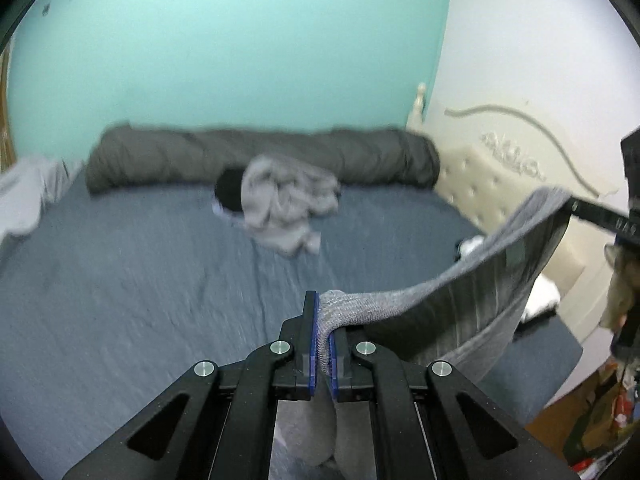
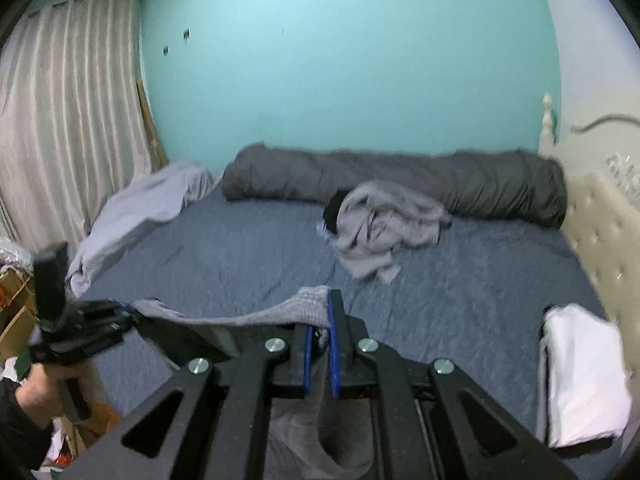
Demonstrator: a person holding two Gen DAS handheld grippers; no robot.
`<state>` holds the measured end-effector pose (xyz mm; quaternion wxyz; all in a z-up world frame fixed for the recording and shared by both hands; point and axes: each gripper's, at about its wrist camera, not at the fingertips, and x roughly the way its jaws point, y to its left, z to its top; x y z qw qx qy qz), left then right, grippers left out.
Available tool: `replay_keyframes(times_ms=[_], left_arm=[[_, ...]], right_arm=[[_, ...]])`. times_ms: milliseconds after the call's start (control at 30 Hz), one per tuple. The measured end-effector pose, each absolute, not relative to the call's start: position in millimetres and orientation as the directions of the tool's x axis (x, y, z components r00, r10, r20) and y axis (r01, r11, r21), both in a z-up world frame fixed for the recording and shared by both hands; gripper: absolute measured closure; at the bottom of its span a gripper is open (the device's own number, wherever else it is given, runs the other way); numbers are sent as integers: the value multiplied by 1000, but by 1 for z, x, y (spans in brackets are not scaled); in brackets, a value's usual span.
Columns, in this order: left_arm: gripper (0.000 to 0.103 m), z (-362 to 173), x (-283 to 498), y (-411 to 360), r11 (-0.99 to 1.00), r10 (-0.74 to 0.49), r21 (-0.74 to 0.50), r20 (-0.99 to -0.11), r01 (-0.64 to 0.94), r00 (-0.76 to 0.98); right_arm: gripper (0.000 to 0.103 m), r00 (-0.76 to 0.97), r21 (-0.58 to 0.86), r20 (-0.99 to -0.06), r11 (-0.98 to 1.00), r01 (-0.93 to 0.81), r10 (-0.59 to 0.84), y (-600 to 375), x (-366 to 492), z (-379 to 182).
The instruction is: Fold clothes
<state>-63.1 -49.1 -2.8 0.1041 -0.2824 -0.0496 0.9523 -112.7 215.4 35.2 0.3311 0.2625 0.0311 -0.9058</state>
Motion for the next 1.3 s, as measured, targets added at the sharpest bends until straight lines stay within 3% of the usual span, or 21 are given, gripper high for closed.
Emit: replay_keyframes(times_ms=[367, 633, 833, 967, 1167, 1300], left_arm=[[100, 244, -18, -51, -982, 186, -73, -251, -173, -950], [100, 363, 29, -50, -986, 164, -48, -137, -159, -977], [100, 371, 59, -52, -987, 163, -35, -120, -160, -979], [100, 349, 58, -57, -984, 174, -60, -162, -167, -971], [100, 280, 14, -50, -986, 168, -62, -279, -157, -945], [100, 207, -40, -46, -987, 158, -86, -392, -135, -907]], right_arm=[[97, -769, 40, -261, -802, 596, -584, 244, -81, 233], [97, -798, 7, -148, -808, 589, -584, 251, -52, 356], [97, -777, 18, -142, -786, 617, -613, 250, -39, 378], [97, -758, 13, -202, -776, 631, -620, 242, -44, 361], [97, -727, 45, -339, -782, 622, -597, 220, -85, 304], [97, -693, 71, -444, -793, 605, -568, 203, -138, 239]])
